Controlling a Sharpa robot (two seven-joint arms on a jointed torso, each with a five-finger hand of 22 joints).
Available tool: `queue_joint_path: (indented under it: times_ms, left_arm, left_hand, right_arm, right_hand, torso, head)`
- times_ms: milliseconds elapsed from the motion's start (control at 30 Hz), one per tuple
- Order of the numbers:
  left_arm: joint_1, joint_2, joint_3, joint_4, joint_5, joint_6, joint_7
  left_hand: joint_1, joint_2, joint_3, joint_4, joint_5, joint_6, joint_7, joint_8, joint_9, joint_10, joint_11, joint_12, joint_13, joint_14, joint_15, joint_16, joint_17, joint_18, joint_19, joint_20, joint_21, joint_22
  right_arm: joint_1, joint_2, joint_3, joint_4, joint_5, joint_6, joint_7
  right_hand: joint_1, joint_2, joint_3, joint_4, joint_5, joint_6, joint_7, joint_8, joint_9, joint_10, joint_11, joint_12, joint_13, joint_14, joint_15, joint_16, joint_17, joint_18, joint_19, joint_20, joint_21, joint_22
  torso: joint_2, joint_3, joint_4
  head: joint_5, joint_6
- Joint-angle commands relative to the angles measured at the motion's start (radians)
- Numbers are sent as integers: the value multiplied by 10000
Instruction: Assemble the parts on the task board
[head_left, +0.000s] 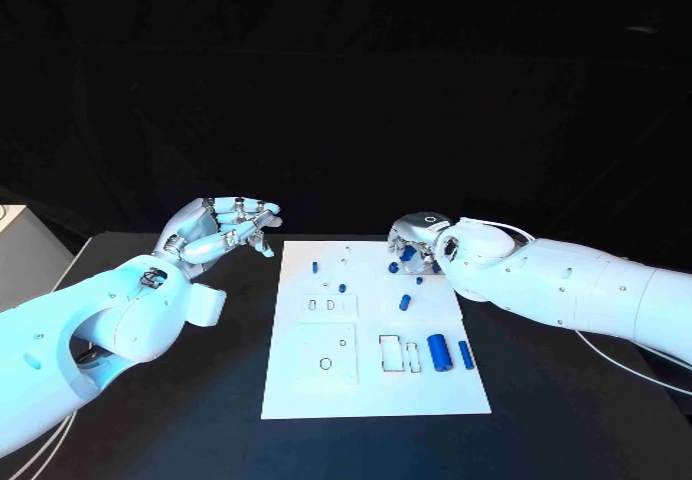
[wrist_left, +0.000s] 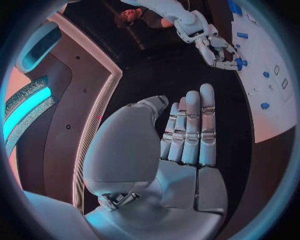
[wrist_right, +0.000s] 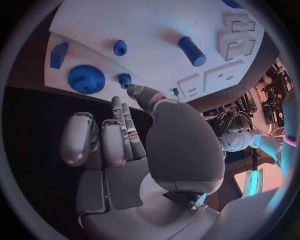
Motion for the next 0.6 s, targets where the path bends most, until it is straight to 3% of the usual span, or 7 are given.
queue_joint_path:
  times_ms: [33, 600]
  left_arm:
    - [0, -5, 17, 37, -91, 180, -3]
    - [1, -35, 41, 65, -97, 167, -34]
  left_hand:
    - [-42, -28, 29, 36, -25, -14, 20, -69, 15, -66, 21, -47, 1, -62, -25, 16, 11, 19, -48, -1, 56, 8]
    - [-42, -30, 39, 42, -24, -30, 30, -80, 19, -91, 30, -49, -2, -90, -17, 7, 8, 20, -73, 7, 83, 28]
  right_arm:
    - [-14, 36, 0, -34, -139, 319, -25]
    - [-102, 170, -8, -250, -95, 457, 4]
  right_hand:
    - [-48, 32, 20, 54, 54, -24, -36, -51, 22, -77, -19, 9, 13, 529, 21, 64, 1, -166, 47, 0, 45, -8]
    - [21, 149, 115, 92, 58, 15, -33, -26, 59, -55, -20, 28, 39, 517, 25, 150, 63, -168, 54, 2, 65, 20]
  torso:
    - [52, -13, 23]
    - [181, -19, 43]
  head:
    - [-35, -12]
    - [7, 12]
